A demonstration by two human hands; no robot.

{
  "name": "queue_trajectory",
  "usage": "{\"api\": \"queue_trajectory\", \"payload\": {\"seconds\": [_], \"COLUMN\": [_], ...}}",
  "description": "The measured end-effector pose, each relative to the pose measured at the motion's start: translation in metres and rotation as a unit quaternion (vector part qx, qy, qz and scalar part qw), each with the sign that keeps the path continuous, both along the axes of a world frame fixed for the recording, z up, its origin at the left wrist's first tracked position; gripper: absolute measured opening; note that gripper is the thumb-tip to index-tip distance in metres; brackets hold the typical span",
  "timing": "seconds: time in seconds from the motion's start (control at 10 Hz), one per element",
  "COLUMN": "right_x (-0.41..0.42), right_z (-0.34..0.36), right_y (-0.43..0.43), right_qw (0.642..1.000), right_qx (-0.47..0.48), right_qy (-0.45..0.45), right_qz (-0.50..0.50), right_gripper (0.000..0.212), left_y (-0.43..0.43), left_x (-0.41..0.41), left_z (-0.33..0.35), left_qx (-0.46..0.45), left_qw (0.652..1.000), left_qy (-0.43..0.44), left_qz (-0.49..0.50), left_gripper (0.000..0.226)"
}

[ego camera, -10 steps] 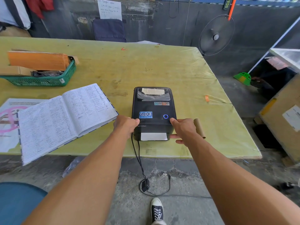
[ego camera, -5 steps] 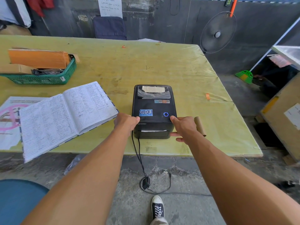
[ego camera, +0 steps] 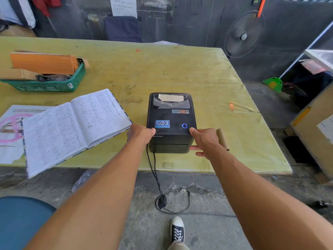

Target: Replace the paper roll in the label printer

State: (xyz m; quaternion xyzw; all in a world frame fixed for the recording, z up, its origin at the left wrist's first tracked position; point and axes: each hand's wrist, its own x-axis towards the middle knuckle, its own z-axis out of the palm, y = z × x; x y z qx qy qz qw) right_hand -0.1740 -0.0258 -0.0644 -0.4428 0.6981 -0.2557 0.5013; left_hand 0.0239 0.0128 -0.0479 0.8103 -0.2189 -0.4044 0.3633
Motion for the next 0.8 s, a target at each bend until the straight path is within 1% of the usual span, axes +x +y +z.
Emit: {"api": "queue_trajectory", "payload": {"seconds": [0.1, 0.2, 0.4, 0.5, 0.6, 0.7, 0.8], "right_x": [-0.003, -0.004, -0.003, -0.004, -0.007, -0.011, -0.019], "right_z": [-0.002, -0.001, 0.004, 0.006, 0.008, 0.003, 0.006], "right_y": [-0.003, -0.006, -0.009, -0.004, 0.002, 0.0, 0.0], "right_qw": [1.0, 1.0, 0.999, 0.997, 0.993, 0.985, 0.978], "right_qx": [0.001, 0.005, 0.002, -0.002, -0.015, -0.031, -0.029], "right_qy": [-0.005, 0.004, 0.042, 0.057, 0.075, 0.105, 0.134], "right_qz": [0.001, 0.005, 0.027, 0.058, 0.095, 0.131, 0.157], "right_gripper": [0.021, 0.026, 0.028, 0.03, 0.036, 0.039, 0.038], "left_y": [-0.002, -0.004, -0.005, 0.0, 0.01, 0.011, 0.016], "left_x": [0.001, 0.002, -0.002, -0.007, -0.011, -0.013, -0.011], "left_z": [-0.001, -0.001, 0.006, 0.01, 0.005, 0.003, -0.003], "left_qx": [0.004, 0.016, 0.027, 0.029, 0.016, 0.009, 0.025], "left_qw": [1.0, 1.0, 0.999, 0.999, 1.0, 0.998, 0.995], "left_qy": [0.002, 0.003, 0.024, 0.03, -0.017, -0.058, -0.077], "left_qz": [-0.004, -0.007, 0.01, 0.011, -0.008, -0.022, -0.066], "left_gripper": [0.054, 0.056, 0.051, 0.051, 0.044, 0.033, 0.018]}}
